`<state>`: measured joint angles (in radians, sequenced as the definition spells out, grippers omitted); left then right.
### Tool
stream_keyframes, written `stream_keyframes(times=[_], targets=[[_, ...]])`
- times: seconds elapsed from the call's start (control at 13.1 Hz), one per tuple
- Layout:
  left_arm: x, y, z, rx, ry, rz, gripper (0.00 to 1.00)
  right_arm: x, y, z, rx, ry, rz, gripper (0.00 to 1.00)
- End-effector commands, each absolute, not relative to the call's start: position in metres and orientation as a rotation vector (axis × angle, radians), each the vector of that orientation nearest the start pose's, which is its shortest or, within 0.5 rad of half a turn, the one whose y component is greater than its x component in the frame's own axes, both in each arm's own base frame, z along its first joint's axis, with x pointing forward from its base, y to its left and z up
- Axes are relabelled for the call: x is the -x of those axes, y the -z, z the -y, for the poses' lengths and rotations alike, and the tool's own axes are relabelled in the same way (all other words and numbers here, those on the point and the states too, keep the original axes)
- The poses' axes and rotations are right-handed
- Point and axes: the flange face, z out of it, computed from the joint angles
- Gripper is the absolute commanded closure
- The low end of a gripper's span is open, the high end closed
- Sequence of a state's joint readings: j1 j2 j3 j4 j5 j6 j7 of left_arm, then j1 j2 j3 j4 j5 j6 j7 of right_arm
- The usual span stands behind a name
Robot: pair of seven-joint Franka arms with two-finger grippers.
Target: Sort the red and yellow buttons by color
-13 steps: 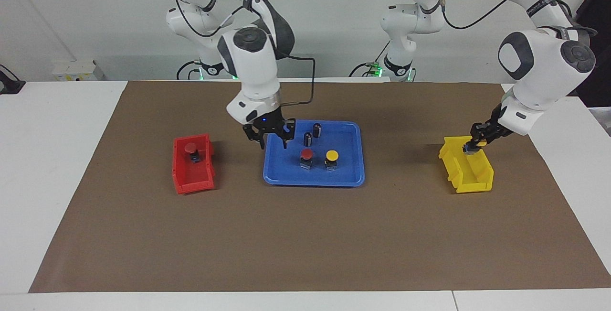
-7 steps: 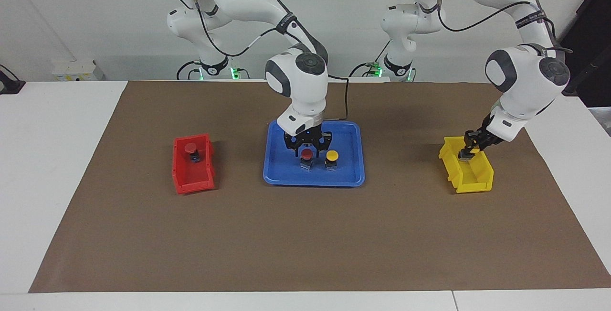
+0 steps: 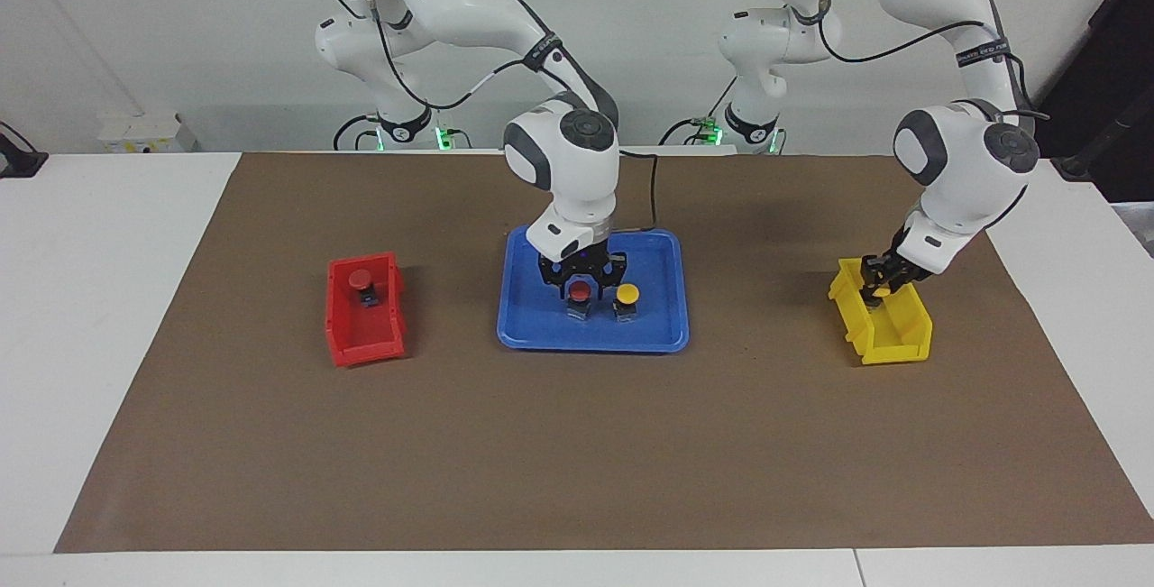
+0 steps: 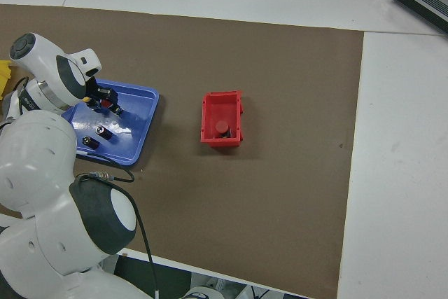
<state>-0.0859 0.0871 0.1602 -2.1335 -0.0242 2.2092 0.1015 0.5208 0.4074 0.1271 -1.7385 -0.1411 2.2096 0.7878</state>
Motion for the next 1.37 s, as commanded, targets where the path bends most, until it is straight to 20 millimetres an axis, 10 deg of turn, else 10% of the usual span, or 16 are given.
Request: stream_keyframes(times=[0.0,0.3,0.46,0.61,0.84,1.29], targets=[[-0.55,-0.376,-0.042,3.134,-0.036,-0.048,0.43,-0.533,-0.352,-0.387,3.148,0.166,-0.118,0.64],[-0.563,-0.415,-0.042,3.137,-0.081,-0.047,0.37,-0.562,-0.402,-0.369,3.169,0.137,-0.182,0.77],[-0.573,-0.444,-0.025,3.134,-0.088,-0.075,0.01,-0.581,-0.451,-0.31,3.191,0.121,-0.098,0.77],[-0.578,-0.461,0.041,3.131,-0.043,0.013,0.0,-0.597,-0.498,-0.212,3.137,0.021,-0.023,0.76],[-0.559,-0.466,0.179,3.144,0.02,0.087,0.0,-0.604,-0.502,-0.101,3.118,-0.066,0.167,0.75],[-0.527,-0.419,0.35,3.176,0.019,0.052,0.0,-0.581,-0.445,-0.038,3.067,0.061,0.275,0.75]])
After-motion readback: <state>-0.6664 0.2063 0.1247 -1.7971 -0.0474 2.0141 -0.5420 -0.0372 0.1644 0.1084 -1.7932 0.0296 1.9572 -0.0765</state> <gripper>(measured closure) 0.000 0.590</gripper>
